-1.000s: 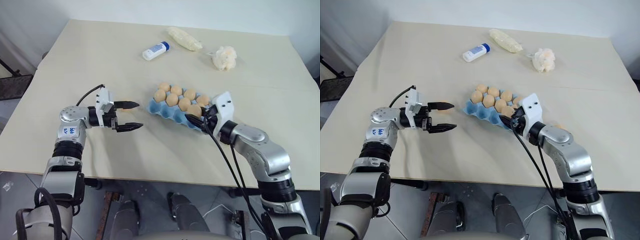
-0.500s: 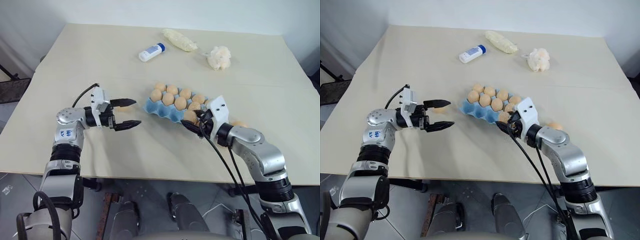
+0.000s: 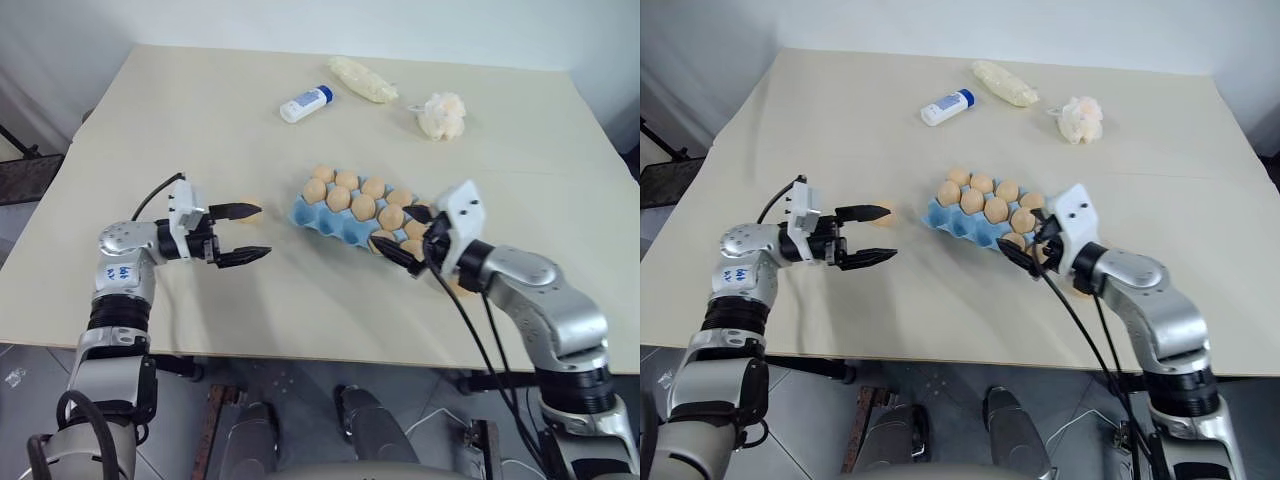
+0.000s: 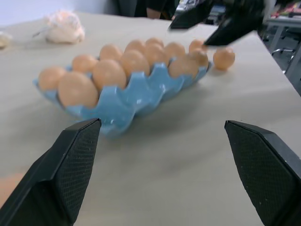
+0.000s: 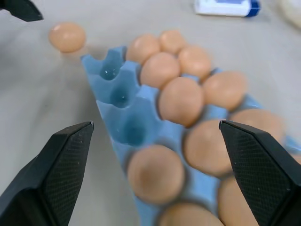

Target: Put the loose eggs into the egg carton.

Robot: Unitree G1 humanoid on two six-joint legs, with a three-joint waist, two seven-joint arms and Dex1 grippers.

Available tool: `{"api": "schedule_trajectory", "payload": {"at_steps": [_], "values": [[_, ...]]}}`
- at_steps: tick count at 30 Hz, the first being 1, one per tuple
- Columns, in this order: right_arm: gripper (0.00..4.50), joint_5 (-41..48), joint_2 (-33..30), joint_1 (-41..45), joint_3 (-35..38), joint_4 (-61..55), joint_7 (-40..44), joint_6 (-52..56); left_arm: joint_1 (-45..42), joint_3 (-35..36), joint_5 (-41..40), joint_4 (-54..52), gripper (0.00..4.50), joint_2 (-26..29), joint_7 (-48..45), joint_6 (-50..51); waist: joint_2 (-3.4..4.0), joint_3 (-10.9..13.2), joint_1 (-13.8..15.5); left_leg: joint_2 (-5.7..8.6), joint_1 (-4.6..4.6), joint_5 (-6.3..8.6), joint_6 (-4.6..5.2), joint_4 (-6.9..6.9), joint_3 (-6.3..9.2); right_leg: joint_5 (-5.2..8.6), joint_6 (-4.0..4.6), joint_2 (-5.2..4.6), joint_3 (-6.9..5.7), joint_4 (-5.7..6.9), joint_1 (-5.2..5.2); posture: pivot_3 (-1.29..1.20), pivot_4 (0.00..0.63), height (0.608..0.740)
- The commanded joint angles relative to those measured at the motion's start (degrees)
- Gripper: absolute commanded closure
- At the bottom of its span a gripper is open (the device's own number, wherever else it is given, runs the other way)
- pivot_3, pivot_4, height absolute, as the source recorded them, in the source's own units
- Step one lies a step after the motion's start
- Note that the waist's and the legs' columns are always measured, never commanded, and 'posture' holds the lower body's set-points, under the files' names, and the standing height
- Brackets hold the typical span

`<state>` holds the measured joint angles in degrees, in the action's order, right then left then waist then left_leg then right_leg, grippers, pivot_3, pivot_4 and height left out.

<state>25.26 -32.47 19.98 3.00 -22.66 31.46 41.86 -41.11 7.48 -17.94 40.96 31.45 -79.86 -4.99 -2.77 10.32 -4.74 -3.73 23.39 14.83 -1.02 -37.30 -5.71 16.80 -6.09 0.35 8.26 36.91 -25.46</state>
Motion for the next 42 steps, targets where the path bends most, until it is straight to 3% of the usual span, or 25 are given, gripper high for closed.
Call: {"api": "schedule_trajectory", "payload": {"at_steps": [1,7,14,32,42], "values": [[0.02,3.4,-3.2,-3.3,6.8,-5.1,1.8,0.9,1.4,1.2,-1.7,-2.6,0.0,1.7,-1.3,-0.1,0.0,0.0,0.0,0.0,-0.02,0.0,0.0,0.0,0.0,0.0,0.0,0.0,0.0,0.0,0.01,0.0,0.15,0.74],[0.02,3.5,-7.1,-13.4,16.5,-7.1,1.8,-0.1,4.7,3.3,-4.3,-3.9,0.0,3.2,-3.9,-0.2,-0.02,0.0,0.0,0.01,-0.03,0.0,0.0,0.01,0.0,0.01,0.01,-0.02,0.01,-0.03,0.04,0.0,0.15,0.74],[0.02,3.0,-4.7,-21.8,20.8,-8.8,-0.8,-1.5,9.0,3.0,-4.8,-8.1,0.0,4.4,-4.7,1.6,-0.03,0.0,-0.2,0.0,-0.19,-0.01,0.02,-0.01,0.0,0.0,0.0,0.0,0.12,0.06,0.08,0.0,0.15,0.74],[0.02,1.1,6.1,-33.3,19.3,-9.4,-5.5,-9.9,22.0,5.9,-9.0,-21.0,0.0,3.9,2.2,3.9,-0.06,0.0,-0.2,-0.02,-0.23,-0.01,0.02,0.11,0.22,0.02,0.04,-0.04,0.17,-0.03,0.1,0.0,0.15,0.74],[0.02,0.0,6.9,-28.7,15.6,-0.2,-3.6,-15.2,22.2,5.7,-9.1,-21.2,0.0,3.4,2.4,2.8,-0.08,-0.1,-0.3,0.02,-0.25,-0.02,0.03,0.06,0.17,0.08,0.2,-0.08,0.27,-0.12,0.12,0.0,0.15,0.74]]}}
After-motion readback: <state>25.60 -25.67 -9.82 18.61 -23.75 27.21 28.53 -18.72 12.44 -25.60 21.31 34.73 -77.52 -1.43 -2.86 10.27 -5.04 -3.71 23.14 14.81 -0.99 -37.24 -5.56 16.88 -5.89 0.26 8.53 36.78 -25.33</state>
